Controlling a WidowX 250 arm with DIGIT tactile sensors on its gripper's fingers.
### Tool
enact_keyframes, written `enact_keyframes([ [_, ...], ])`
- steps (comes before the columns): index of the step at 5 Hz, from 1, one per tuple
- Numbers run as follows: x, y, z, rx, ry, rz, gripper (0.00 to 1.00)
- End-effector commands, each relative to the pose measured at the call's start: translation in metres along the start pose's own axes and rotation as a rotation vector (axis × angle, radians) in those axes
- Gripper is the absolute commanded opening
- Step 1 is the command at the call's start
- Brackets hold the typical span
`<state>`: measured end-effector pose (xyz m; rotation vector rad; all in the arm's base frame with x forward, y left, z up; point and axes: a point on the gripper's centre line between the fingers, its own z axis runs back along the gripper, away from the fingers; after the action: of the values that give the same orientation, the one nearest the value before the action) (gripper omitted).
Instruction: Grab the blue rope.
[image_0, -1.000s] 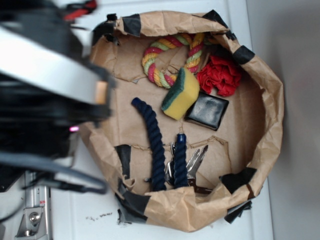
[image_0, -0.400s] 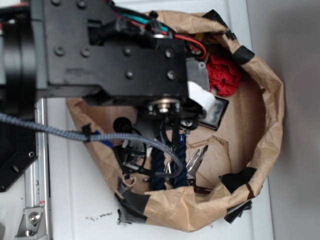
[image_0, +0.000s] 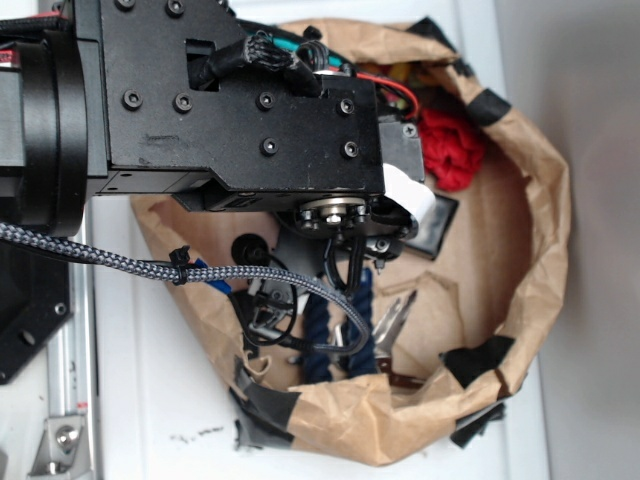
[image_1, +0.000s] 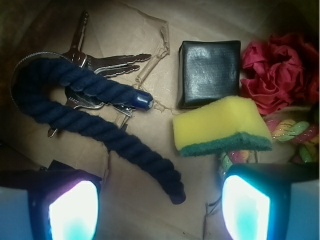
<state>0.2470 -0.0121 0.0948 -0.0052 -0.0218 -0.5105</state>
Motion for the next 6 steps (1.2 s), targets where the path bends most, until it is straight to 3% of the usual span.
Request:
enact_keyframes([
  [1, 0.035, -0.026, -0.043, 0.129, 0.001, -0.198, 1.00],
  [2, 0.038, -0.040, -0.057, 0.024, -0.004, -0.382, 1.00],
  [3, 0.020, -0.050, -0.042, -0.049, -0.056, -0.571, 1.00],
  [4, 0.010, -0.045, -0.029, -0.070, -0.096, -0.625, 1.00],
  [6, 0.016, -0.043, -0.080, -0.072, -0.009, -0.692, 1.00],
])
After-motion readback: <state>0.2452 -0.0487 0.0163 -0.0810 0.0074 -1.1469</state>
